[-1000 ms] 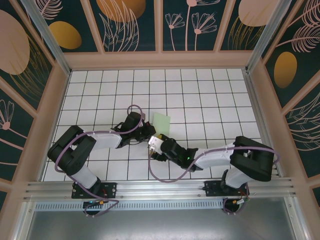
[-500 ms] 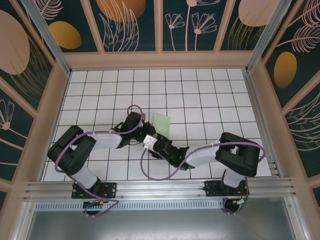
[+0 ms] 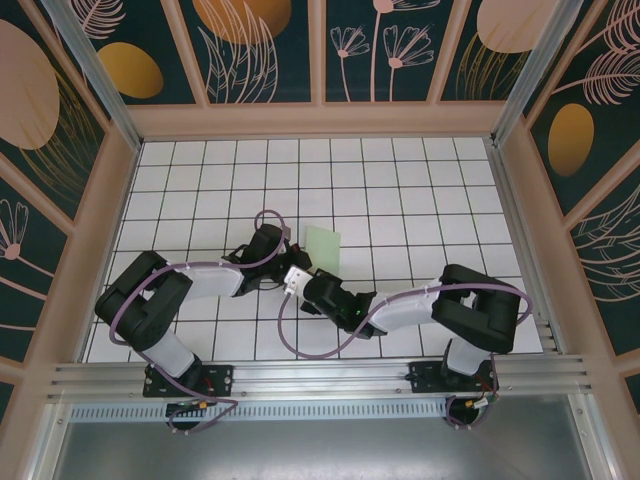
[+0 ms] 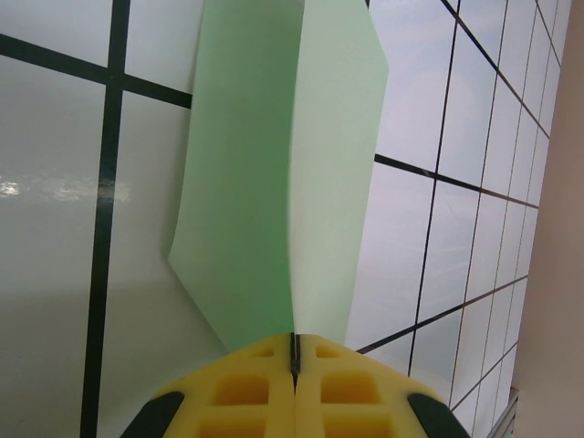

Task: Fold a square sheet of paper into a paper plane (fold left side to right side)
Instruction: Third fold the triangle at the center of the table.

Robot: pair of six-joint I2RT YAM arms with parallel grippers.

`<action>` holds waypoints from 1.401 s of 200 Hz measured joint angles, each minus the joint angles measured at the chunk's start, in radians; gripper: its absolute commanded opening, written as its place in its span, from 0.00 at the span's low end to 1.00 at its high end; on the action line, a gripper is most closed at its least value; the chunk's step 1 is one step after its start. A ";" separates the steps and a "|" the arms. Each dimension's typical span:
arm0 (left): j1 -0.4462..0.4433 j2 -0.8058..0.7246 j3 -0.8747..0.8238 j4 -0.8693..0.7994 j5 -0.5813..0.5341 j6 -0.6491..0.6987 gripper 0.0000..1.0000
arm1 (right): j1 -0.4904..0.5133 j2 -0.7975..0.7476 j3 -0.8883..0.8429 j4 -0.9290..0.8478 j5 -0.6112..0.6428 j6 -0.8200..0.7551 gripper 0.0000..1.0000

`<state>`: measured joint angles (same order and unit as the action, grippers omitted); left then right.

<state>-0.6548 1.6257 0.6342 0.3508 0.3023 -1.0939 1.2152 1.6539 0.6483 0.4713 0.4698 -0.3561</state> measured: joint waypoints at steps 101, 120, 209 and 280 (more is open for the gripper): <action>0.030 -0.191 0.001 -0.180 -0.069 0.080 0.58 | -0.056 -0.079 -0.024 -0.079 -0.166 0.081 0.00; 0.058 -0.211 0.004 -0.206 -0.069 0.105 0.47 | -0.058 -0.079 -0.027 -0.080 -0.192 0.095 0.00; 0.074 0.147 0.362 -0.252 0.039 0.255 0.27 | -0.068 -0.079 -0.028 -0.079 -0.229 0.128 0.00; 0.074 0.337 0.461 -0.305 0.060 0.306 0.25 | -0.097 -0.079 -0.027 -0.091 -0.282 0.161 0.00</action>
<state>-0.5808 1.9629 1.0950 0.0456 0.3626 -0.7883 1.1179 1.5753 0.6209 0.3801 0.1879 -0.1947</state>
